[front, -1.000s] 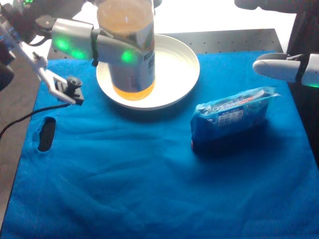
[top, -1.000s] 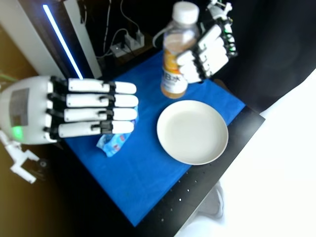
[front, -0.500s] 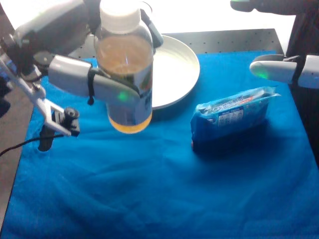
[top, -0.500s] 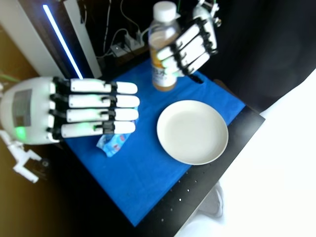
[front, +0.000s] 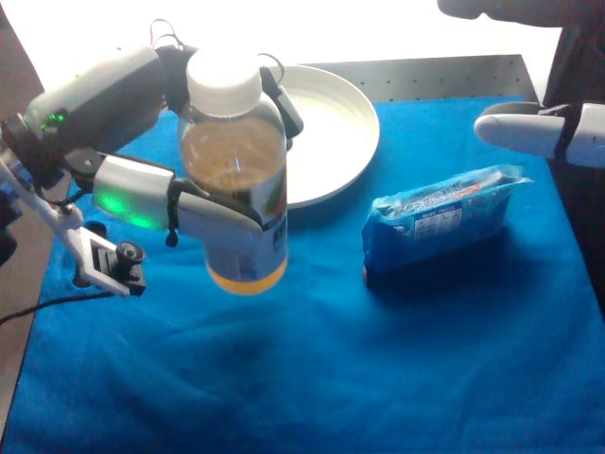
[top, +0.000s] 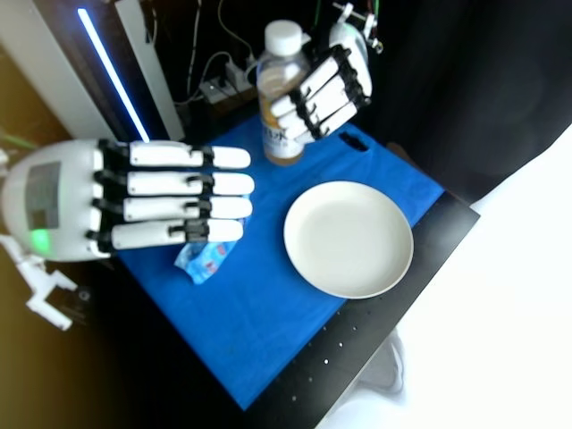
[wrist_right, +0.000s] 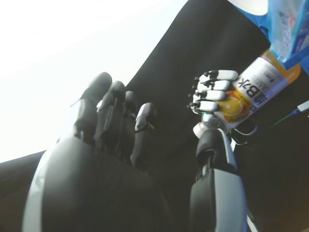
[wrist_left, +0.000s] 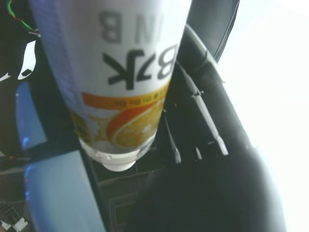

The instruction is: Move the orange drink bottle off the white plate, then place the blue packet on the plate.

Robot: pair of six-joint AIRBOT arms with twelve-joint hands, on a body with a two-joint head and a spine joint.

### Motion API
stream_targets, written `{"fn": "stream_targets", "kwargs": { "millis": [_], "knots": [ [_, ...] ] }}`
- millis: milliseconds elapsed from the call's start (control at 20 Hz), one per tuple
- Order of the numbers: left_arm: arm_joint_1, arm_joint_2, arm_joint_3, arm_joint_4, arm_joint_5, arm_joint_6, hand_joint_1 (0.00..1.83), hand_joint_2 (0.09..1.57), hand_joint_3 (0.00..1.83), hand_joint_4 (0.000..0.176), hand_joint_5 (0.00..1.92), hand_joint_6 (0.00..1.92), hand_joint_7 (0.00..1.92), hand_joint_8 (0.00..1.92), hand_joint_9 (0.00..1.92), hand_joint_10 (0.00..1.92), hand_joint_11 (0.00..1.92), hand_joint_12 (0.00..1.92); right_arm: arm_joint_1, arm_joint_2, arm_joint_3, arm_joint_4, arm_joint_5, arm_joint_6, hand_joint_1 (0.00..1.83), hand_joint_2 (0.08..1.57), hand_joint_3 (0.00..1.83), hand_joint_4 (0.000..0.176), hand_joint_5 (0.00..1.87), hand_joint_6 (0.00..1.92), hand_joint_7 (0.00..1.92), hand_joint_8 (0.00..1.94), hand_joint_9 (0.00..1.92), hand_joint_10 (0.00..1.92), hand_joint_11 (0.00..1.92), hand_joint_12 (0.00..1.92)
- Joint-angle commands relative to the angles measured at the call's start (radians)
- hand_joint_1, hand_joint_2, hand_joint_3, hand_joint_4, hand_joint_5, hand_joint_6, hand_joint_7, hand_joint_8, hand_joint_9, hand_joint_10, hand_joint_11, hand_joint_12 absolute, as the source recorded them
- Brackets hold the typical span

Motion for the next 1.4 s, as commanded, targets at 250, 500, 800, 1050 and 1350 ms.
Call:
{"fn": "stream_targets", "kwargs": {
  "millis": [250, 500, 800, 1050, 1350],
  "knots": [
    [0.018, -0.039, 0.015, -0.090, -0.109, -0.003, 1.38, 1.09, 0.00, 0.000, 0.84, 1.07, 1.04, 0.80, 1.11, 1.03, 1.05, 1.11, 0.016, -0.001, -0.002, 0.025, 0.120, 0.004, 0.76, 1.07, 0.00, 0.034, 0.49, 0.00, 0.34, 0.00, 0.35, 0.00, 0.06, 0.75],
    [0.028, -0.055, 0.022, -0.095, -0.096, -0.003, 1.38, 1.08, 0.00, 0.000, 0.86, 1.06, 1.08, 0.72, 1.13, 0.97, 0.93, 1.13, 0.016, -0.001, -0.003, 0.025, 0.121, 0.004, 0.74, 1.07, 0.00, 0.040, 0.48, 0.00, 0.35, 0.00, 0.35, 0.01, 0.05, 0.80],
    [0.032, -0.061, 0.022, -0.092, -0.089, -0.003, 1.38, 1.08, 0.00, 0.000, 0.87, 1.04, 1.09, 0.74, 1.08, 1.01, 0.77, 1.14, 0.016, -0.001, -0.003, 0.024, 0.121, 0.004, 0.75, 1.06, 0.00, 0.039, 0.50, 0.00, 0.36, 0.00, 0.35, 0.00, 0.04, 0.80],
    [0.033, -0.062, 0.021, -0.088, -0.089, -0.004, 1.22, 0.94, 0.00, 0.000, 0.78, 0.28, 0.89, 0.19, 0.93, 0.22, 0.70, 0.85, 0.016, -0.001, -0.003, 0.024, 0.121, 0.004, 0.72, 1.07, 0.00, 0.038, 0.48, 0.00, 0.34, 0.00, 0.35, 0.01, 0.04, 0.84],
    [0.040, -0.050, 0.000, -0.075, -0.112, -0.004, 1.02, 0.83, 0.00, 0.000, 0.59, 0.00, 0.80, 0.01, 0.91, 0.09, 0.48, 1.14, 0.016, -0.001, -0.003, 0.024, 0.121, 0.004, 0.72, 1.08, 0.00, 0.050, 0.41, 0.00, 0.35, 0.00, 0.37, 0.01, 0.04, 0.80]
  ]
}}
